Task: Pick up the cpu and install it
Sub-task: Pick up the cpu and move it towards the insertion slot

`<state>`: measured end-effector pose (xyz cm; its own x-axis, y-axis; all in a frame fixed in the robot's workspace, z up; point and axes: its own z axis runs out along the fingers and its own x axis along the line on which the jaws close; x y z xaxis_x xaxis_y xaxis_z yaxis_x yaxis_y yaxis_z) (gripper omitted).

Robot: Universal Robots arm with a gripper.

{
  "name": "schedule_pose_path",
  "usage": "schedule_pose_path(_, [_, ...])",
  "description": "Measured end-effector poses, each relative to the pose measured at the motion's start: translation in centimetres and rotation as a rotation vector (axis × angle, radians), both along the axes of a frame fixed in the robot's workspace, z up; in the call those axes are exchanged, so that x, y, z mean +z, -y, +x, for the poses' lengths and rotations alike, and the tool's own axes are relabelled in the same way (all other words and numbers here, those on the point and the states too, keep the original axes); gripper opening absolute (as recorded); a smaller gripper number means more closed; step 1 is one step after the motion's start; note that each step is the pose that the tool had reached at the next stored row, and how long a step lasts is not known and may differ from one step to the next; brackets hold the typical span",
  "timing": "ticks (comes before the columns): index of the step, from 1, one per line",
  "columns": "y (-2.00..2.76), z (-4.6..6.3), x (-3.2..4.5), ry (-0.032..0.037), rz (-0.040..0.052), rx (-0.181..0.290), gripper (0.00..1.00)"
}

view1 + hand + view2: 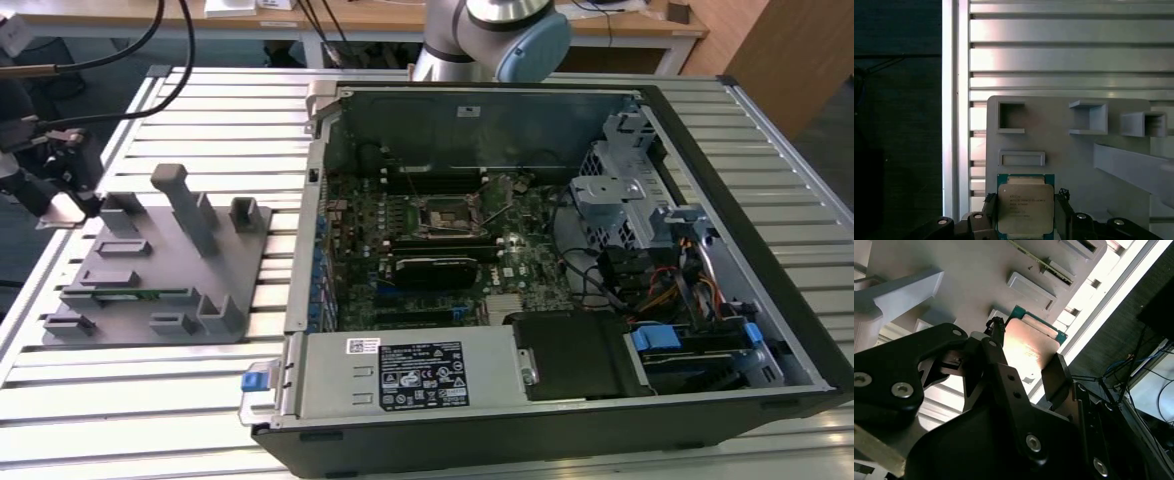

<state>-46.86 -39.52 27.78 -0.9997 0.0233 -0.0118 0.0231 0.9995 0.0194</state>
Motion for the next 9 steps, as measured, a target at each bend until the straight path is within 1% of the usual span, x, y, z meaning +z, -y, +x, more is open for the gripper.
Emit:
schedule_pose_path(6, [-0.01,0.0,0.37,0.0001,0.0,0.0,0.54])
schedule_pose_path(9, [-0.01,0.0,0.86,0.0001,0.0,0.0,0.54])
